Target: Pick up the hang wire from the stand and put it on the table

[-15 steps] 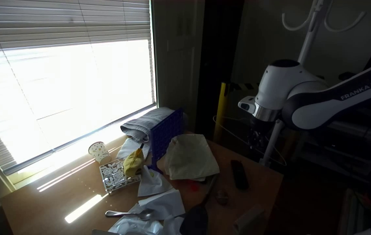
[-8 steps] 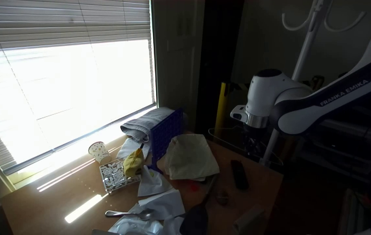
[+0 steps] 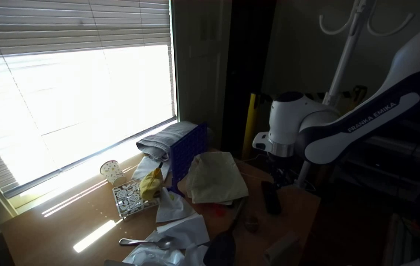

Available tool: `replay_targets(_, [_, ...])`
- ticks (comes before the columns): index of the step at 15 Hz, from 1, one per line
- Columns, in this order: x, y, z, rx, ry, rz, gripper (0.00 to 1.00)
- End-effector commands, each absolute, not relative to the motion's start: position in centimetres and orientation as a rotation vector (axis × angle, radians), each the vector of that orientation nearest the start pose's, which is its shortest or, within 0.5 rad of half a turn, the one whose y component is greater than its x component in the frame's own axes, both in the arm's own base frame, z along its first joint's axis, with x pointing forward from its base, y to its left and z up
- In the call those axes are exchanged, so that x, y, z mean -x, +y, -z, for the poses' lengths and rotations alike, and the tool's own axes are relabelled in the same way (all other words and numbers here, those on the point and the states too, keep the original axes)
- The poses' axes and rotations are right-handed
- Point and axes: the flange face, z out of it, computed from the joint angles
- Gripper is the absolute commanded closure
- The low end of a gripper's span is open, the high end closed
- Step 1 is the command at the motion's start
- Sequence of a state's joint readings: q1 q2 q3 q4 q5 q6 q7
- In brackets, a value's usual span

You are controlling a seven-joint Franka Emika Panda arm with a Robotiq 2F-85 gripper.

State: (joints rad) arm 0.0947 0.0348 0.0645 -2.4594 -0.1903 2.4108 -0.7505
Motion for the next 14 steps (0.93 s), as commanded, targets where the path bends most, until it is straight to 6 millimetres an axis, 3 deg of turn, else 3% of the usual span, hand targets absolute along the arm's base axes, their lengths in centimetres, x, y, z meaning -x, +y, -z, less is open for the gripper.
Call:
replay_targets(1, [-47.5,8.6,-26.1,2.704,-1.735,-0.253,0.99])
replay_targets(14, [-48.9,12.3,-21.5,2.557,-1.991,-0.353,0.99])
